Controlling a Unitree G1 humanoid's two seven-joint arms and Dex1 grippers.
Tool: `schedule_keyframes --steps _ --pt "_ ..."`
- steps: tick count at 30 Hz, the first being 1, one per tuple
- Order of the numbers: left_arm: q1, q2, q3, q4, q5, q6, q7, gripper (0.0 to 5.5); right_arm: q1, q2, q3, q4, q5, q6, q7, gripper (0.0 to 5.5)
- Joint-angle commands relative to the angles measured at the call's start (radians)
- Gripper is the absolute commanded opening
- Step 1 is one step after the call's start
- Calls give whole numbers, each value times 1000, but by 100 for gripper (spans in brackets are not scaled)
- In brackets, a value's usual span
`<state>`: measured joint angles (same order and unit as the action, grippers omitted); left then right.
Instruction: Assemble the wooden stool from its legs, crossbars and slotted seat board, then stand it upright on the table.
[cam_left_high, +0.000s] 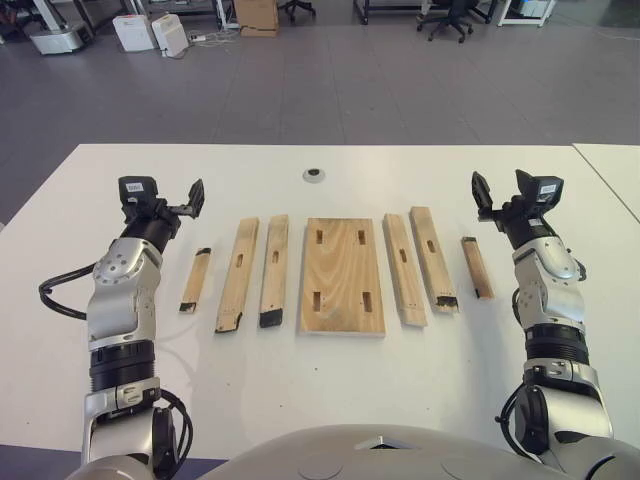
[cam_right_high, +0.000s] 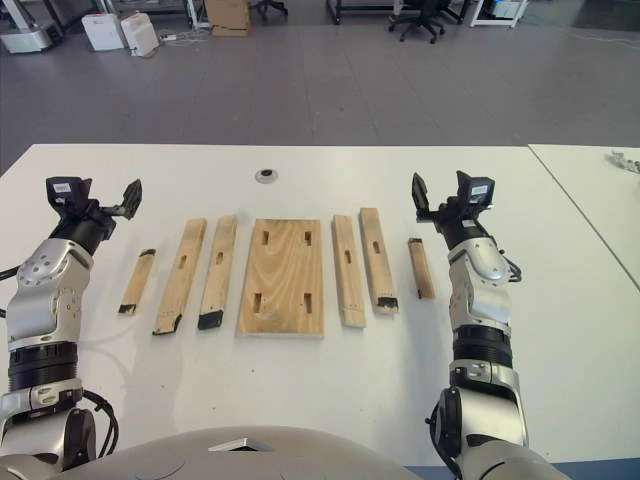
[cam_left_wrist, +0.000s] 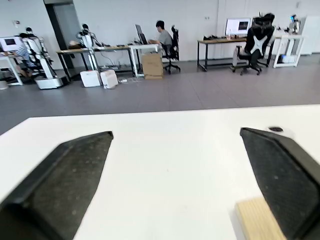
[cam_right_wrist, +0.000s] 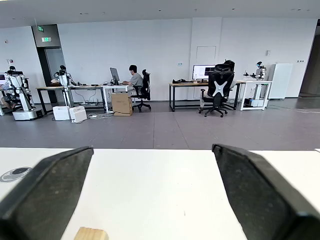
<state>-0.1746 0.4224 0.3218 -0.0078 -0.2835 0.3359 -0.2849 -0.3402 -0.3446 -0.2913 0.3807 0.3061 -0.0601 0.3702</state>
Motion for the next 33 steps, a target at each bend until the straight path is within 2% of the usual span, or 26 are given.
schedule_keyframes --steps 1,4,6,15,18,24,26,29,33 --pt "143 47 -12 -65 -23 109 -75 468 19 -10 -3 -14 -1 19 3 442" --pt "256 70 -57 -92 -12 189 -119 468 26 -4 -2 -18 -4 22 -3 442" --pt "310 69 -79 -90 12 219 -114 441 28 0 3 -19 -6 24 -6 442" --pt "356 66 -86 -149 -7 286 -124 286 15 -8 4 -7 -9 40 -14 442" --pt "363 91 -100 -154 12 301 -138 250 12 -8 6 -3 -10 43 -15 442" --pt "388 139 -172 -19 150 173 -115 143 0 -3 13 11 -14 43 -13 442" --pt "341 118 -129 16 138 80 -93 131 -14 13 29 0 3 63 7 442" --pt "163 21 -27 -65 -23 -49 -91 129 -53 51 71 -96 111 218 78 442" --pt "-63 -93 -237 -163 -6 -98 -132 129 -180 190 109 -280 397 551 75 442"
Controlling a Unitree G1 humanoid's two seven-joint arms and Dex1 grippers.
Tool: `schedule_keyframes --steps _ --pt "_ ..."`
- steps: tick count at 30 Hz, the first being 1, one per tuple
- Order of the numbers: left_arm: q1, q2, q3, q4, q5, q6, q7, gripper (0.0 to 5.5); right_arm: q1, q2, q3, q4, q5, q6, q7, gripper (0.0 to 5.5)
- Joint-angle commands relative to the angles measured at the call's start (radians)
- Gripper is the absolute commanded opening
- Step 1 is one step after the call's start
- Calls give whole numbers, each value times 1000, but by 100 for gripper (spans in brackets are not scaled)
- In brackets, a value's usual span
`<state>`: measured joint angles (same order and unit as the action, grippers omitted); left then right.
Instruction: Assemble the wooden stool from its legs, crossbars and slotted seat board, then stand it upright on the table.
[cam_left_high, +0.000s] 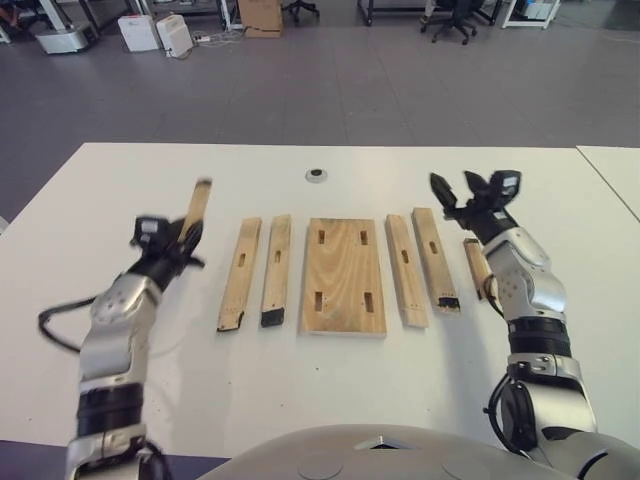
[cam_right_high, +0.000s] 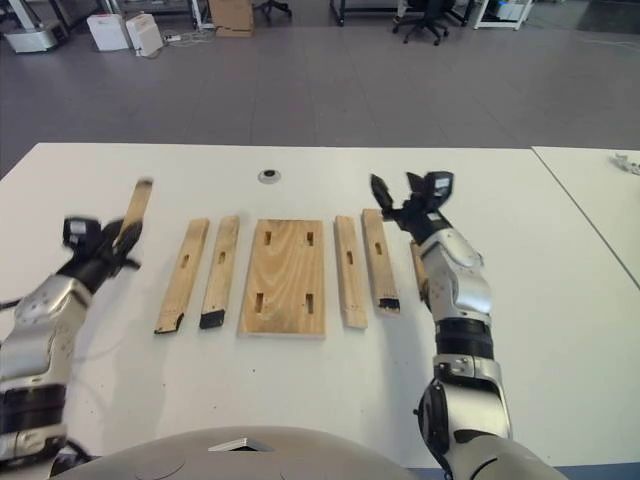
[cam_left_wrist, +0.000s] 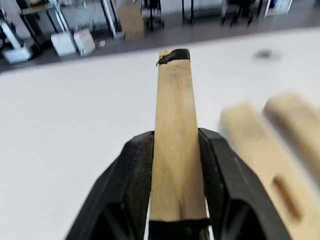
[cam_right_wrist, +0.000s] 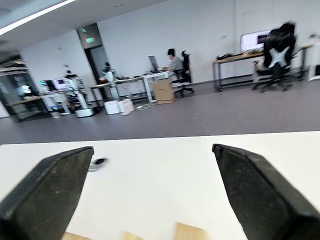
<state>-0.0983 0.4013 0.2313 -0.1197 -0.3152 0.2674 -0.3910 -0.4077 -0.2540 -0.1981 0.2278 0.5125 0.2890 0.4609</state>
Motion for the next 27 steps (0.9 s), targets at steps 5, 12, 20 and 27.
schedule_keyframes --steps 5,12,20,27 --pt "-218 -133 -281 -89 89 -72 -27 129 -228 266 6 -207 416 384 -140 442" --pt "-221 -147 -363 -140 112 -67 -57 129 -243 316 -16 -219 476 442 -244 386" --pt "-225 -129 -367 -171 107 -72 -96 129 -216 290 -26 -253 528 508 -273 234" --pt "-214 -119 -366 -192 94 -65 -126 129 -180 252 -20 -286 543 560 -246 97"
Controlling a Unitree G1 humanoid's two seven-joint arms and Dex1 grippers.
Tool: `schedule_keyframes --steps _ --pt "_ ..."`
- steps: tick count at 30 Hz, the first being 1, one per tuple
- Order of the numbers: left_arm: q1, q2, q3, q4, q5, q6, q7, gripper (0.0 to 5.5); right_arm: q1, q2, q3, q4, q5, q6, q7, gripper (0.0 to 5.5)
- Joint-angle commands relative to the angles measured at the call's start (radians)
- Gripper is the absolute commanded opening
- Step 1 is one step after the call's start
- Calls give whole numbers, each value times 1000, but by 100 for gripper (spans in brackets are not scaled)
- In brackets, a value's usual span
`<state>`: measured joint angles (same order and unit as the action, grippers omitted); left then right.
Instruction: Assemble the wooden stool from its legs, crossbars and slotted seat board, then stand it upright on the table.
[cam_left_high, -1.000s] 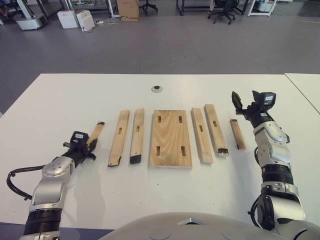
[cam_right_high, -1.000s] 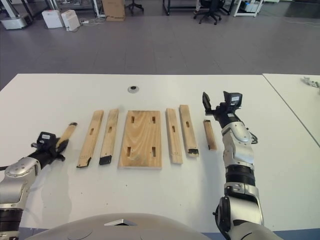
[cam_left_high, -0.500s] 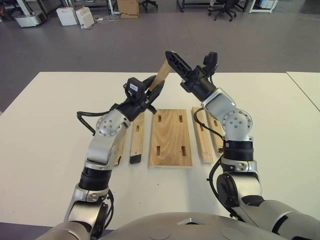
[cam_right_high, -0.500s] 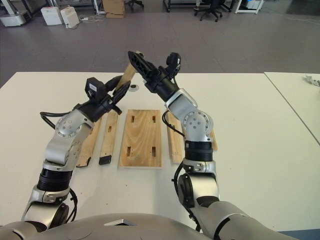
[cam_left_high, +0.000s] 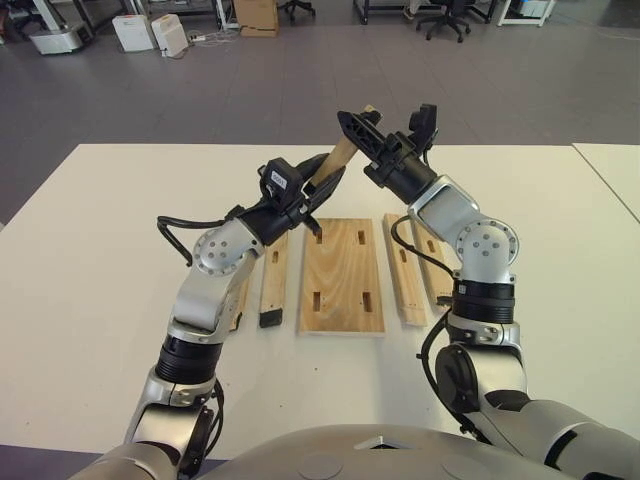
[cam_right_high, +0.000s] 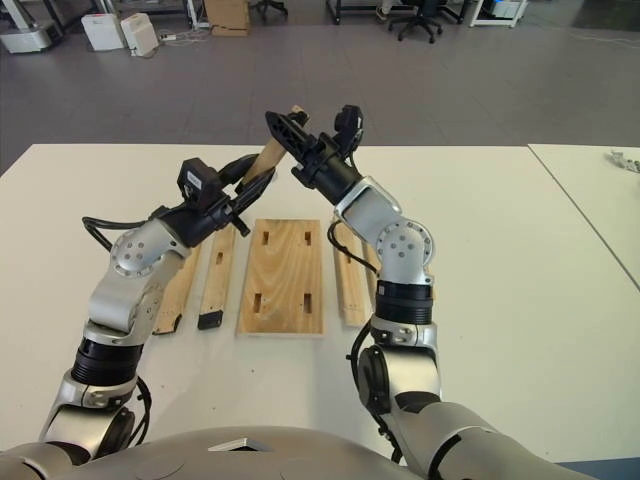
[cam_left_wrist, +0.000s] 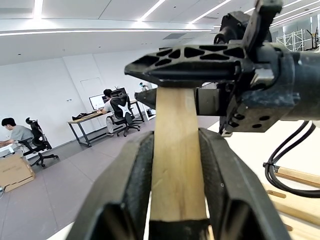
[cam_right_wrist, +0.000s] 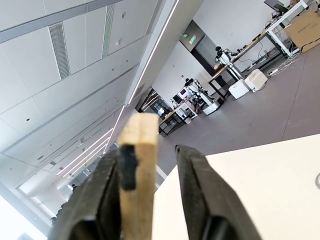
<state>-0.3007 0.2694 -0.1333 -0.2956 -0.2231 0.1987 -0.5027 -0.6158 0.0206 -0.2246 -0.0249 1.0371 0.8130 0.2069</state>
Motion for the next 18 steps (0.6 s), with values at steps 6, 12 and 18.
schedule_keyframes --steps 6,12,18 --pt "37 25 18 -6 11 58 5 221 223 -111 -57 -144 -81 -96 57 40" --pt "97 -26 220 36 -102 146 139 314 424 -103 -81 -73 -289 -295 3 40" --pt "119 -46 242 20 -133 185 173 315 513 -70 -57 -88 -365 -362 -15 40"
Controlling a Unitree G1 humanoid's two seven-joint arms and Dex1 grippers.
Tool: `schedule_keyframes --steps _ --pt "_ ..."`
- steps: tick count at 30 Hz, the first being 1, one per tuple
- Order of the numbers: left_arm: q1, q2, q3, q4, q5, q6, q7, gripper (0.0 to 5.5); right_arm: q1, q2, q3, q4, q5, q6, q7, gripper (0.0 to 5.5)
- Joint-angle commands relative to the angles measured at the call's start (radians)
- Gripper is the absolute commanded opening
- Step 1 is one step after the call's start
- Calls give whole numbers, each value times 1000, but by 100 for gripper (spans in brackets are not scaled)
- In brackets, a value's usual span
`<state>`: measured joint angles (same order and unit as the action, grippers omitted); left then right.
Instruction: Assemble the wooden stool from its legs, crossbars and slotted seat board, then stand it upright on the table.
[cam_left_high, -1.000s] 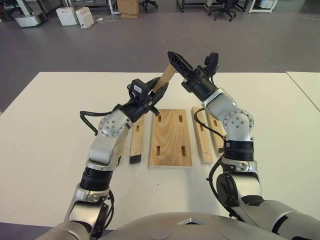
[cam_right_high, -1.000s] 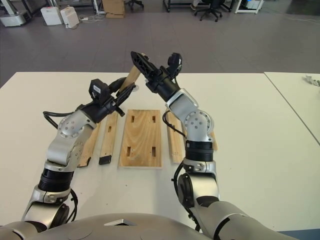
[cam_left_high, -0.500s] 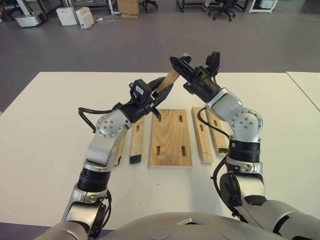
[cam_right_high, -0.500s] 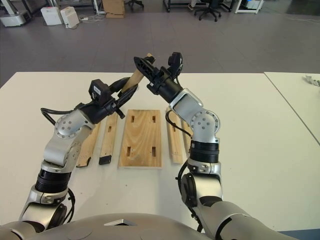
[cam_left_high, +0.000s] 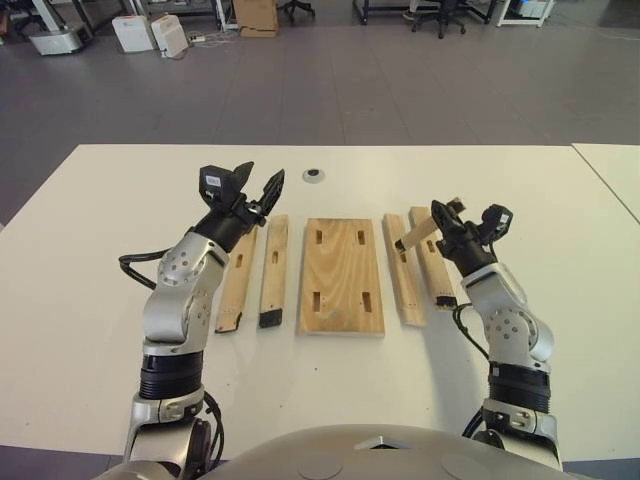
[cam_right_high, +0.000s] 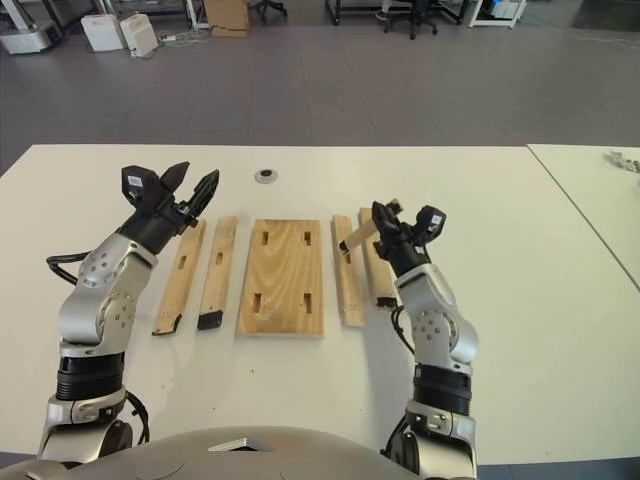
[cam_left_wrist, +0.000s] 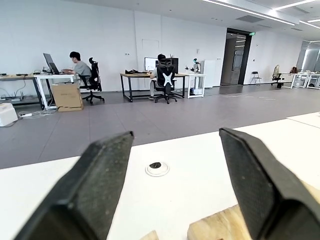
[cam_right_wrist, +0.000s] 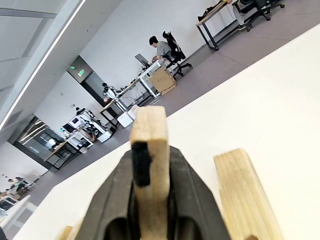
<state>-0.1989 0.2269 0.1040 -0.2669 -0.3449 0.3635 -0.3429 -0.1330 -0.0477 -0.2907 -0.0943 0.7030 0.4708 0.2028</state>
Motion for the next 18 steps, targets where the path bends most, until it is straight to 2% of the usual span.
schedule_keyframes --steps 1,7,12,18 --pt "18 -4 3 -10 -11 21 14 315 34 -5 10 -15 -36 -20 -12 40" --pt "19 3 -3 -7 2 18 16 315 50 -24 41 13 -125 -61 -11 40" --pt "25 14 -2 -2 17 9 14 315 113 -88 193 18 -317 -124 30 40" --pt "28 24 -15 -5 32 12 12 315 208 -156 312 194 -487 -250 89 40"
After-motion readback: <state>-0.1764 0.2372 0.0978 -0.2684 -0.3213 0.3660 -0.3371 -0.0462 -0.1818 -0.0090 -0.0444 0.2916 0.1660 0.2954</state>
